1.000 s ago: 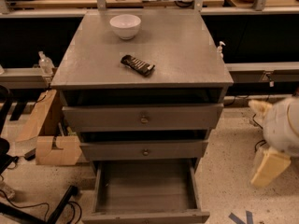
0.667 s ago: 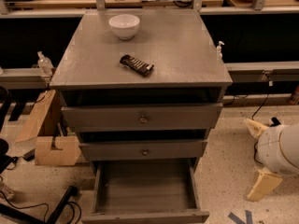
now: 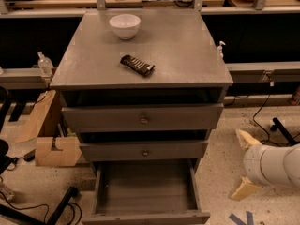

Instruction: Close bottom drawer

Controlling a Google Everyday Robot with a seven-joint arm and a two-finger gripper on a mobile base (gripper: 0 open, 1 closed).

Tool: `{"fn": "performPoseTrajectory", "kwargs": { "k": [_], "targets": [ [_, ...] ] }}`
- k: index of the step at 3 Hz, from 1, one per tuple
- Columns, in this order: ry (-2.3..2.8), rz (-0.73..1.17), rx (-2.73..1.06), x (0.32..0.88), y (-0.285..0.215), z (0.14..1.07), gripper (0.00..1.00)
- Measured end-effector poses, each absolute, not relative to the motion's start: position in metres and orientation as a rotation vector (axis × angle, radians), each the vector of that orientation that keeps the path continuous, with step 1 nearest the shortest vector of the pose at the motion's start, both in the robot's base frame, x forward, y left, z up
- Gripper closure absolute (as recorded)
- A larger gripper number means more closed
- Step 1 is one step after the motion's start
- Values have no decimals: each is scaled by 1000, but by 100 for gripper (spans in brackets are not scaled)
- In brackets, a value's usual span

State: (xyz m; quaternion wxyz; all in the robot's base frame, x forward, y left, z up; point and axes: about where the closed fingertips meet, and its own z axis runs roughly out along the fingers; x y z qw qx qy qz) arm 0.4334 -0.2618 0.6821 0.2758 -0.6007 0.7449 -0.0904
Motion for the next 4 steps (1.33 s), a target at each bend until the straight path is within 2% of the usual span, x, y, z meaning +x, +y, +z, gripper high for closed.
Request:
{"fn": "performPoseTrajectory", "kwargs": {
  "k": [1, 2, 3, 4],
  "targets": [
    [1980, -275, -1595, 441, -263, 690, 0],
    [1980, -227, -1596, 433, -253, 669, 0],
    [2033, -101, -1562, 405, -252, 605, 0],
    [2058, 20, -1505, 376, -247, 531, 18]
  ]
}}
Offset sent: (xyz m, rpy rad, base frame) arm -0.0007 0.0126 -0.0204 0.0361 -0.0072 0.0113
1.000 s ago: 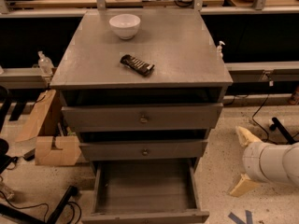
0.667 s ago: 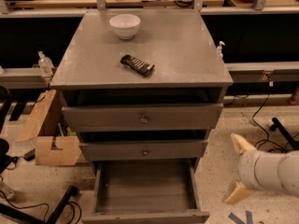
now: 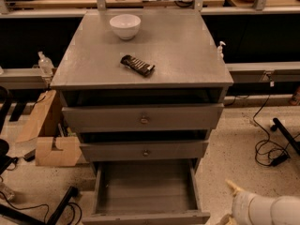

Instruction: Close bottom drawer

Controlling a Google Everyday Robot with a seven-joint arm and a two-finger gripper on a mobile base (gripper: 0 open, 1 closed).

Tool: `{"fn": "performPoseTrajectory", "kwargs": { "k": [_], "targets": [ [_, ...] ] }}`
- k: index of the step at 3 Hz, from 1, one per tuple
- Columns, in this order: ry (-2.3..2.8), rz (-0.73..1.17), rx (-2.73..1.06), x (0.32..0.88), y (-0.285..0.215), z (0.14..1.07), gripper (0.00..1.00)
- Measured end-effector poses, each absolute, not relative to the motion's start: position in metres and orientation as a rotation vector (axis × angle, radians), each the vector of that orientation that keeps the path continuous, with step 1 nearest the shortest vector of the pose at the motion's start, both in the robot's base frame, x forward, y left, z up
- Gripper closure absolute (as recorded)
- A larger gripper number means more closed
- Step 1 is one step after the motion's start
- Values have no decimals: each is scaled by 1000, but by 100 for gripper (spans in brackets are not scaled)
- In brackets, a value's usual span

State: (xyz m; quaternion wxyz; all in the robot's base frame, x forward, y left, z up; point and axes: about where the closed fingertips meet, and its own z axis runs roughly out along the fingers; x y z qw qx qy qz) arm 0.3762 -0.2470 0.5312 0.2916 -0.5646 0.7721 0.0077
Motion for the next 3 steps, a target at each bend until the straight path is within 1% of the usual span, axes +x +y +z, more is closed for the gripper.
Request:
{"fn": "performPoseTrajectory", "kwargs": {
  "k": [1, 3],
  "targets": [
    [2039, 100, -1457, 368, -245, 469, 41],
    [2049, 265, -1416, 375, -234, 354, 88]
  ]
}}
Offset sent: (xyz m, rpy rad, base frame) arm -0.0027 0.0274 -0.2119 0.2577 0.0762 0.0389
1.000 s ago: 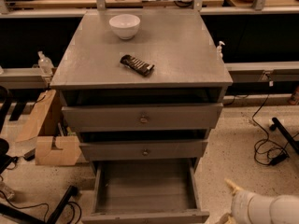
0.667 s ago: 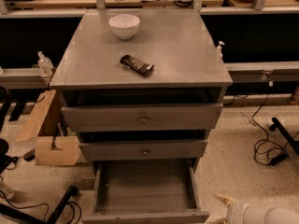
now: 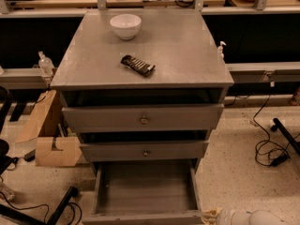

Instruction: Close bottom drawer

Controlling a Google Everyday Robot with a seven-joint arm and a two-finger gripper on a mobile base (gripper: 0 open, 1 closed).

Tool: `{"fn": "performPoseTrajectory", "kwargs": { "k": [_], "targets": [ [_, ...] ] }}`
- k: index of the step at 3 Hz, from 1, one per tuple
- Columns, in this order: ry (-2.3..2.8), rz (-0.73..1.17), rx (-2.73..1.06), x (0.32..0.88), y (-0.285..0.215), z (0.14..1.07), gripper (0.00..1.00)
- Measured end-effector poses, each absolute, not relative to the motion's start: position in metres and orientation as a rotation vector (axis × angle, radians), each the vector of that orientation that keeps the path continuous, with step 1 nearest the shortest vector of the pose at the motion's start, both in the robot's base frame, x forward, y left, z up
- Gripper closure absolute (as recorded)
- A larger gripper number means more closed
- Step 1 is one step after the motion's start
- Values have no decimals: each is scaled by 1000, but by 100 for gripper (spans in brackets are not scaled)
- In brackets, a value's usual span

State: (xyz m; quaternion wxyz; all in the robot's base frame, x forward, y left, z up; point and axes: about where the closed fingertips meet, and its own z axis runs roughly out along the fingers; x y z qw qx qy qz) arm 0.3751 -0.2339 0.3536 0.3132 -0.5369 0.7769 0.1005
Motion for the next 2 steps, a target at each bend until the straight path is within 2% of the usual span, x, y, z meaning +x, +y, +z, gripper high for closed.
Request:
{"fn": "performPoseTrajectory", "kwargs": {
  "k": [1, 2],
  "targets": [
    [2053, 285, -1407, 373, -230, 346, 100],
    [2061, 280, -1424, 369, -224, 341, 100]
  ]
}}
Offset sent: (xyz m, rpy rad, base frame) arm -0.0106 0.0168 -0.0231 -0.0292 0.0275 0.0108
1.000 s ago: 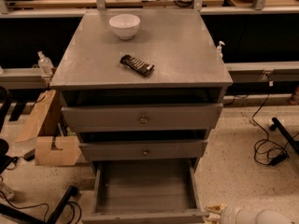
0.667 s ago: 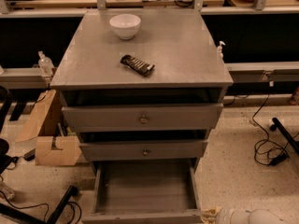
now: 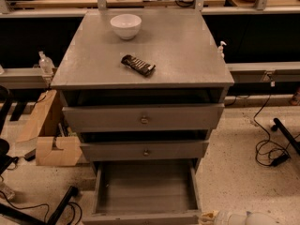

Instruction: Close bottom drawer

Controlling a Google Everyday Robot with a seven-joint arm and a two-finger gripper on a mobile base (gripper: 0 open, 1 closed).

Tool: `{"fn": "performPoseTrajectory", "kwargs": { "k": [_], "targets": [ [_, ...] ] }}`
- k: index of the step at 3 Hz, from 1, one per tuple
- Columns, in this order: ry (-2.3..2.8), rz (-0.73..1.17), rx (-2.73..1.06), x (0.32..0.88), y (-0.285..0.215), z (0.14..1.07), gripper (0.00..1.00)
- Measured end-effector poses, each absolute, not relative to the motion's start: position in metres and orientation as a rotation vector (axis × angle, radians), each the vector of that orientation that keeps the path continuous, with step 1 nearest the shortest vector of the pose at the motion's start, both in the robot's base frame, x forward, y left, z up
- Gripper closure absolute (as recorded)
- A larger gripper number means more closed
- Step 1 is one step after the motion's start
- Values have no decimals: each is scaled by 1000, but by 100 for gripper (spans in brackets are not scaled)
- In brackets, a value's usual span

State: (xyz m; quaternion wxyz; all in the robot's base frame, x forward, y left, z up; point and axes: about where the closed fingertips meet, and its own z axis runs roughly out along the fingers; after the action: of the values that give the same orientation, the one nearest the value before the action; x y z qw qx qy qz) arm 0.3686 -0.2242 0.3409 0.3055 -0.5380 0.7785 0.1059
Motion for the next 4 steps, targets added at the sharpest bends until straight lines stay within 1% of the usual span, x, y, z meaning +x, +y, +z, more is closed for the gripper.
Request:
{"fn": "performPoseTrajectory", "kwargs": {
  "k": [2, 4],
  "targets": [
    [2087, 324, -1413, 349, -194, 252, 100],
    [2053, 437, -1288, 362, -172, 155, 100]
  ]
}}
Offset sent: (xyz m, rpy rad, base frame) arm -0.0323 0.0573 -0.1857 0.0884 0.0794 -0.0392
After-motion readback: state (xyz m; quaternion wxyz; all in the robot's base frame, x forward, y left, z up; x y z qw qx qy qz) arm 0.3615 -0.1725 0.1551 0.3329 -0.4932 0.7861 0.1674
